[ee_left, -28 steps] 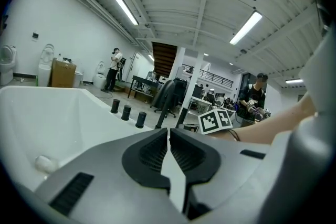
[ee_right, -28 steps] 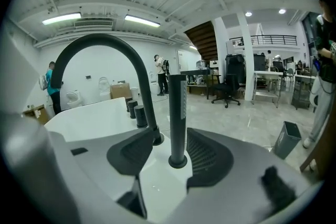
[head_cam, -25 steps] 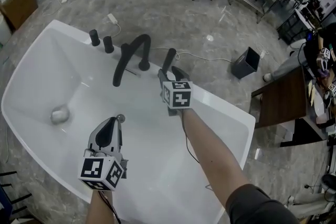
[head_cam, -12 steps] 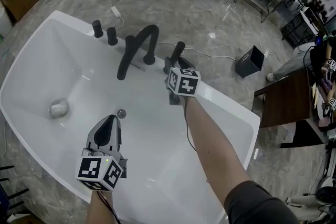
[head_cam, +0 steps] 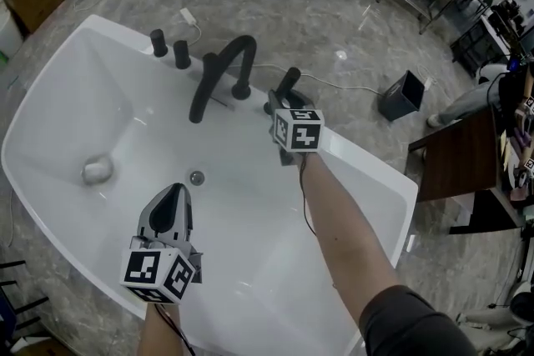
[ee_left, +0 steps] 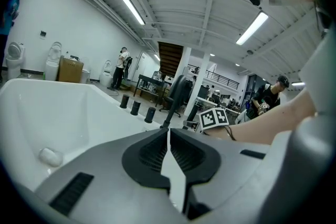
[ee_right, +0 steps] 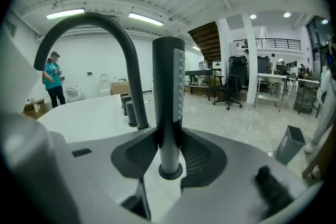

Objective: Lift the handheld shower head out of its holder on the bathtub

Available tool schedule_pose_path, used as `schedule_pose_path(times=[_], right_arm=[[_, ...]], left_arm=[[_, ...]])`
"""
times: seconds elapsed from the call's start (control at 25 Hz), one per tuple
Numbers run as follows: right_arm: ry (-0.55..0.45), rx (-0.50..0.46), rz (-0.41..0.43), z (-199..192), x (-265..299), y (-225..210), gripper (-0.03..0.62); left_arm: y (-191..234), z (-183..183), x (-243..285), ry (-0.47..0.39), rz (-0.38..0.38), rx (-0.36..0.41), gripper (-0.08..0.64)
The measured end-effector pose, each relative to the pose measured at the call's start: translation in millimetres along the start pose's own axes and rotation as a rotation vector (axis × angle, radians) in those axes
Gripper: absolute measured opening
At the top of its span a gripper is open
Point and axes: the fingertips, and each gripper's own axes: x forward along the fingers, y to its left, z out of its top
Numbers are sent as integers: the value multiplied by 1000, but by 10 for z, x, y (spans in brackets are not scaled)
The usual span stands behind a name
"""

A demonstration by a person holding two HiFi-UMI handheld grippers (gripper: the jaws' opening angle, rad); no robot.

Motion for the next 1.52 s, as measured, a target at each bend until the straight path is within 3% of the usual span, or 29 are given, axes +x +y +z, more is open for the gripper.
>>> schedule_pose_path(times=[0.16,0.36,0.68,0.92,1.08,1.52], right_arm=[[-100,117,-47,38,-278,-58,141],[-190,142,-22,228,-695,-99,140],[-289,18,73,905,-1457,81,140],[-340,-86,158,1361,-2152,361,140],[-318,-89,161,1382,-2548,467,140],[-359,43,31,1098,-4132,922,141]], left_arm=[[-66,-13,-62,17,-11,20,26],[-108,73,-196,16,-13,25,26],[-476,238,-376,25,-38,39,26],[-906,611,-639,-23,-71,82,26],[-1171,713,-807,-42,-101,41,26],[-1601,752,-1516,-10,-186,58,26]])
